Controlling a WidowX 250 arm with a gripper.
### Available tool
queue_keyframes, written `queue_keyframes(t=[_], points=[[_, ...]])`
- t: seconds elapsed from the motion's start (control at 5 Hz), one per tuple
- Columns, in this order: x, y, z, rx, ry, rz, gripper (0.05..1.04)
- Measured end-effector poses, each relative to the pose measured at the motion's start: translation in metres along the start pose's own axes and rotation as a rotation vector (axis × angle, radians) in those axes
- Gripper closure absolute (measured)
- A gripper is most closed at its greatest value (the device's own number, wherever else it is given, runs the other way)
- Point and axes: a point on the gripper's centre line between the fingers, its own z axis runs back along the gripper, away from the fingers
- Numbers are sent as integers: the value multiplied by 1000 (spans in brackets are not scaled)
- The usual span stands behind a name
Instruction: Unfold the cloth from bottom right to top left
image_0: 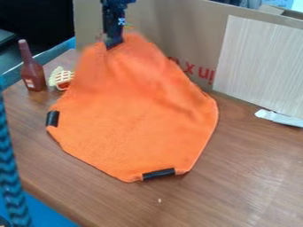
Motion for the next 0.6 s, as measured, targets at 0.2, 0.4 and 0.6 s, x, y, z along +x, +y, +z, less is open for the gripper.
queue_keyframes(t=[0.2, 0.4, 0.6], points=[[-1, 1, 0, 1, 10, -13, 324], [0, -2, -3, -18, -2, -33, 95], [1, -17, -34, -95, 9, -60, 83]])
